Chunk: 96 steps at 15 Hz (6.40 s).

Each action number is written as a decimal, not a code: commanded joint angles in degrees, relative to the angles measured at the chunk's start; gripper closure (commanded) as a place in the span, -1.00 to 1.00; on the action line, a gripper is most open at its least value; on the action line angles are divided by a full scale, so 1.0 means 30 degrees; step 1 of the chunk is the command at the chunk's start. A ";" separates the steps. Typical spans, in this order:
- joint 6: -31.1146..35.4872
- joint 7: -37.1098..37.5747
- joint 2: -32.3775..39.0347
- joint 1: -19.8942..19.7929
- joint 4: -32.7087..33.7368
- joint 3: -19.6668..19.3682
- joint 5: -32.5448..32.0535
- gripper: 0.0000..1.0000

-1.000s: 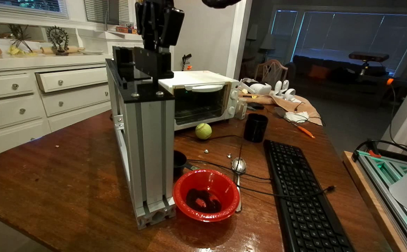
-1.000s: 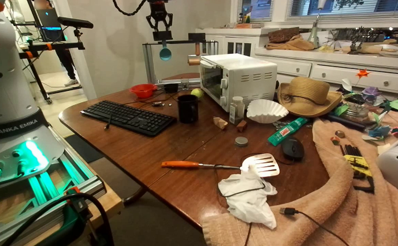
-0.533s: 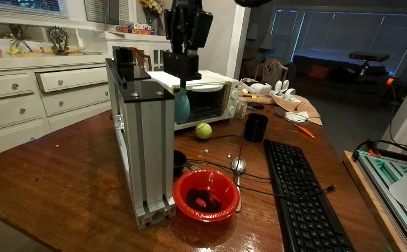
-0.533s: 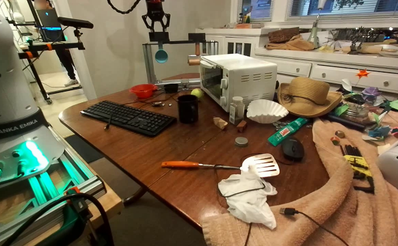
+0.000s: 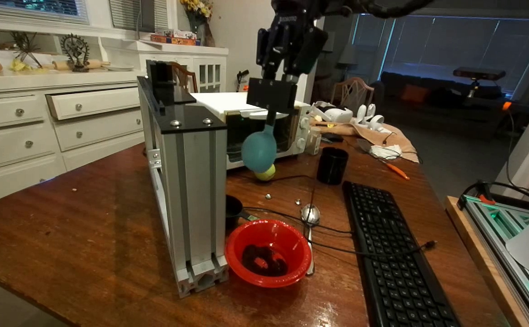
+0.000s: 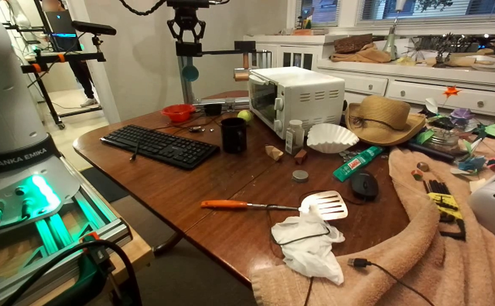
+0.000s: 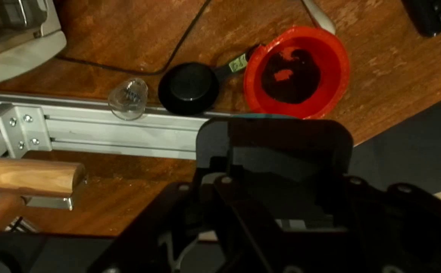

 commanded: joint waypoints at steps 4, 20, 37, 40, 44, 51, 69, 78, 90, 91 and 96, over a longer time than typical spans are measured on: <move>0.0122 -0.0037 -0.0118 0.0326 -0.0215 -0.0380 -0.0006 0.05; 0.2549 -0.3135 0.0277 0.0446 -0.3639 -0.0063 0.4746 0.55; 0.7566 -0.4013 0.2761 0.0750 -0.4362 0.1568 0.5235 0.55; 0.7783 -0.3936 0.2930 0.0689 -0.4385 0.1622 0.4952 0.55; 0.7578 -0.3857 0.3011 0.0609 -0.4397 0.1533 0.4517 0.55; 0.7355 -0.3749 0.3125 0.0471 -0.4389 0.1436 0.3720 0.55; 0.5507 -0.2405 0.3085 0.0607 -0.4011 0.0984 0.0140 0.55; 0.2275 0.0489 0.2700 0.1260 -0.2978 0.0867 -0.3616 0.55; -0.1244 0.3226 0.2881 0.2347 -0.0723 0.1251 -0.5803 0.55; -0.1378 0.3254 0.2926 0.2385 -0.0560 0.1272 -0.5798 0.55; 0.1077 0.2412 0.3176 0.2107 -0.1153 0.1569 -0.3965 0.55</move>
